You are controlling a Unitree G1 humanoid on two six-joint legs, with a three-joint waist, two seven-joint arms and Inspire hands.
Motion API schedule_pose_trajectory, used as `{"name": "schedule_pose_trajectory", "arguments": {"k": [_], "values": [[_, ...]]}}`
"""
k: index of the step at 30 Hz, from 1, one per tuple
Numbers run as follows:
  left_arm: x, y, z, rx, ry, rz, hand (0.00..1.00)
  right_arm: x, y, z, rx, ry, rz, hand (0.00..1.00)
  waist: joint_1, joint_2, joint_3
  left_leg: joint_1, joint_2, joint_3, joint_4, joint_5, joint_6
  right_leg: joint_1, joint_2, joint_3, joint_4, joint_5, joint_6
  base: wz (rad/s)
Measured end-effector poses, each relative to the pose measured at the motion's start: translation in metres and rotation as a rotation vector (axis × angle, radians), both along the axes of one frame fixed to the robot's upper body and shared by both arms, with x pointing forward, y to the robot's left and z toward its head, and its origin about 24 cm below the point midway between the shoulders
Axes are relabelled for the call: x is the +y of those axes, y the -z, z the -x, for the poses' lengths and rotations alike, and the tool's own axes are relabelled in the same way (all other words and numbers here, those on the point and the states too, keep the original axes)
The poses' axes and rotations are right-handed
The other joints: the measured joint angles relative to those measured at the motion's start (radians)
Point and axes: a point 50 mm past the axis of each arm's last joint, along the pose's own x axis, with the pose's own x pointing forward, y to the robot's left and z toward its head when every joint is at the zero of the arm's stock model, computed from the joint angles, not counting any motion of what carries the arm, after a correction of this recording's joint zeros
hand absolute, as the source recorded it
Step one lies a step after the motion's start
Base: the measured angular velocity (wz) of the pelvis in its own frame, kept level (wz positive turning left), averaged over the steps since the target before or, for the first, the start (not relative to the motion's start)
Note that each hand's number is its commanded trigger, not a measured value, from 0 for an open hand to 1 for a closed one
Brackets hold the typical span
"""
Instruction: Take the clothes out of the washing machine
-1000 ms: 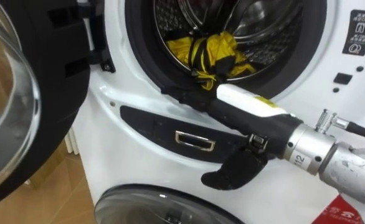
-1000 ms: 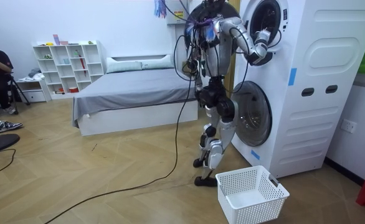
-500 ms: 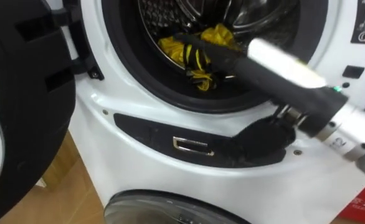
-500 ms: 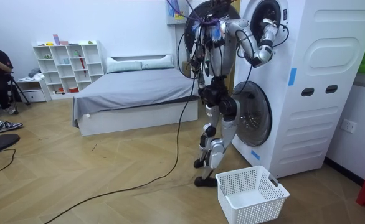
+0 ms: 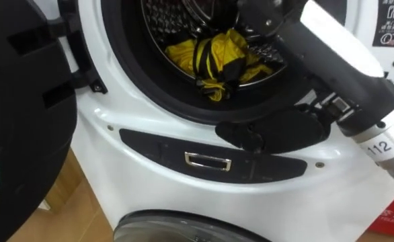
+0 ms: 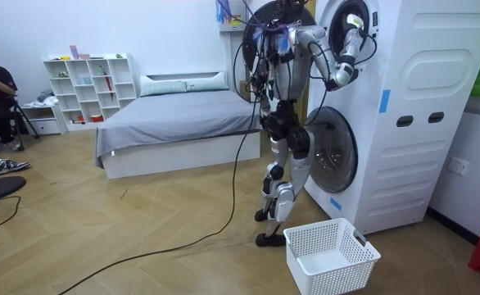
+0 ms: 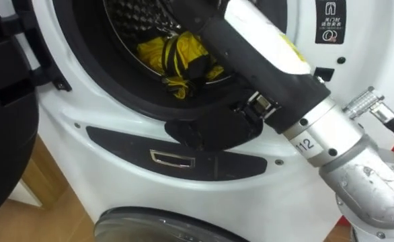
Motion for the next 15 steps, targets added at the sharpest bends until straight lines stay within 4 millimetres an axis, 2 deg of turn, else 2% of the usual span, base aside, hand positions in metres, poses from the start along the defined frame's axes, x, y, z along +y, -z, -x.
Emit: {"name": "schedule_pose_trajectory", "arguments": {"k": [3, 8, 11, 13, 15], "values": [[-0.002, 0.002, 0.004, 0.009, -0.003, 0.006, 0.0, -0.001, -0.001, -0.001, -0.021, 0.032, 0.002, 0.0, 0.002, 0.001, -0.0046, -0.004, 0.001, 0.006, 0.0, 0.001, 0.002, -0.013, 0.0, 0.003, 0.001, 0.0, 0.0, -0.07], [-0.004, 0.005, 0.007, 0.032, -0.01, 0.02, 0.0, 0.0, 0.001, -0.003, -0.067, 0.135, 0.076, 0.0, 0.002, -0.004, -0.0039, -0.003, 0.001, 0.009, -0.002, 0.004, 0.006, -0.015, -0.001, 0.006, 0.001, 0.0, 0.0, -0.04], [-0.005, 0.007, 0.008, 0.046, -0.017, 0.024, 0.0, 0.001, 0.005, -0.006, -0.057, 0.162, 0.093, 0.0, 0.002, -0.017, 0.0026, -0.003, 0.001, 0.011, -0.003, 0.007, 0.011, -0.016, -0.001, 0.008, 0.001, 0.0, 0.0, -0.01], [-0.005, 0.009, 0.008, 0.059, -0.022, 0.027, 0.0, 0.006, 0.01, -0.008, -0.035, 0.169, 0.118, 0.0, 0.005, -0.026, 0.0012, -0.003, 0.001, 0.011, -0.003, 0.007, 0.011, -0.016, 0.0, 0.018, 0.001, 0.0, 0.0, 0.0], [-0.004, 0.01, 0.008, 0.076, -0.036, 0.013, 0.0, 0.012, 0.02, -0.013, -0.003, 0.187, 0.169, 0.0, 0.006, -0.039, -0.0046, -0.005, 0.001, 0.011, 0.001, 0.007, 0.012, -0.015, 0.0, 0.021, 0.001, 0.0, 0.0, 0.0]]}}
